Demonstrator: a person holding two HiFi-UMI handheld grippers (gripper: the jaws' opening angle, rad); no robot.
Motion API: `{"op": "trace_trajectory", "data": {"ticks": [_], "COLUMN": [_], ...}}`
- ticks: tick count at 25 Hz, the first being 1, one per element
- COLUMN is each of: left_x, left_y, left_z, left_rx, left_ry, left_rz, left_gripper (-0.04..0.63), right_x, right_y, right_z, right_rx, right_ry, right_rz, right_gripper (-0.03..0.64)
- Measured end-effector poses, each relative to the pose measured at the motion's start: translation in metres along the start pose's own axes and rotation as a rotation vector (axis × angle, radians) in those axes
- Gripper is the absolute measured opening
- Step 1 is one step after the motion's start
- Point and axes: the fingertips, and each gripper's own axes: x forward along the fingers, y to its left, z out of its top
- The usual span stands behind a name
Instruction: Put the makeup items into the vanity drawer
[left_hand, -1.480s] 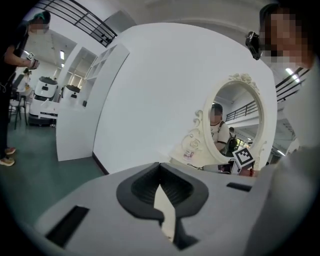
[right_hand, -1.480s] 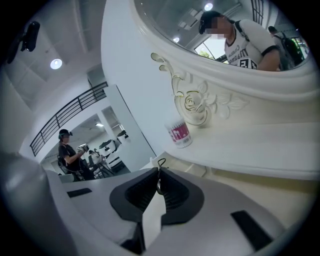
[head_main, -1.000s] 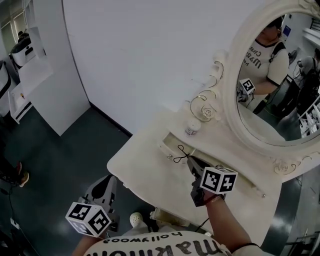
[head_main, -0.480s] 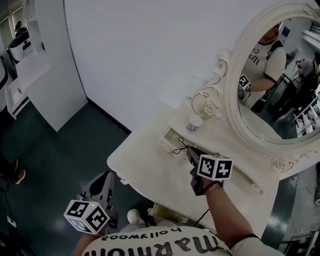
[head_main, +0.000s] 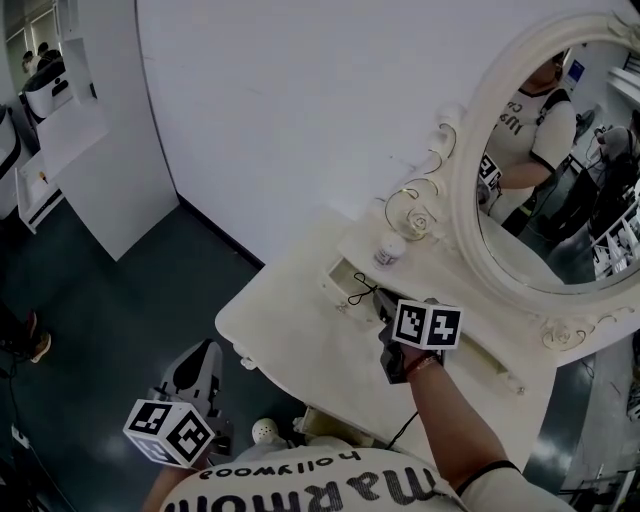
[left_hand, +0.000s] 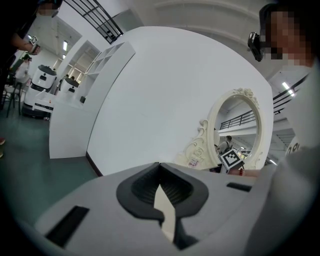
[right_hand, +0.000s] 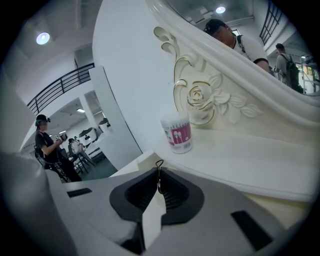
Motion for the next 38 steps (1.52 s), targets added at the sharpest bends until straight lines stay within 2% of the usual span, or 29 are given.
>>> {"op": "trace_trajectory", "data": {"ticks": [9, 15, 33, 38], "left_x": [0.001, 0.006, 0.004, 0.003], "left_y": [0.004, 0.002, 0.010, 0.013], "left_z": [0.004, 0.007, 0.004, 0.005], "left_rx": [-0.003, -0.001, -0.016, -0.019], "left_ry": [-0.010, -0.013, -0.014, -0.015], "left_rz": [0.007, 0.001, 0.014, 0.017], "left_gripper": [0.008, 0.008, 0.008, 0.008], "right_x": [0.008, 0.011, 0.018, 0.022], "right_y": [-0.002, -0.005, -0.016, -0.016], "right_z": [0.000, -0.001, -0.007, -0.008], "right_rx": [0.004, 0.048, 0.289, 0.296], "right_ry": [0.011, 0.014, -0.005, -0.004], "right_rz": [-0.018, -0.037, -0.086, -0.103], "right_gripper": [0.037, 0.037, 0.037, 0.037]}}
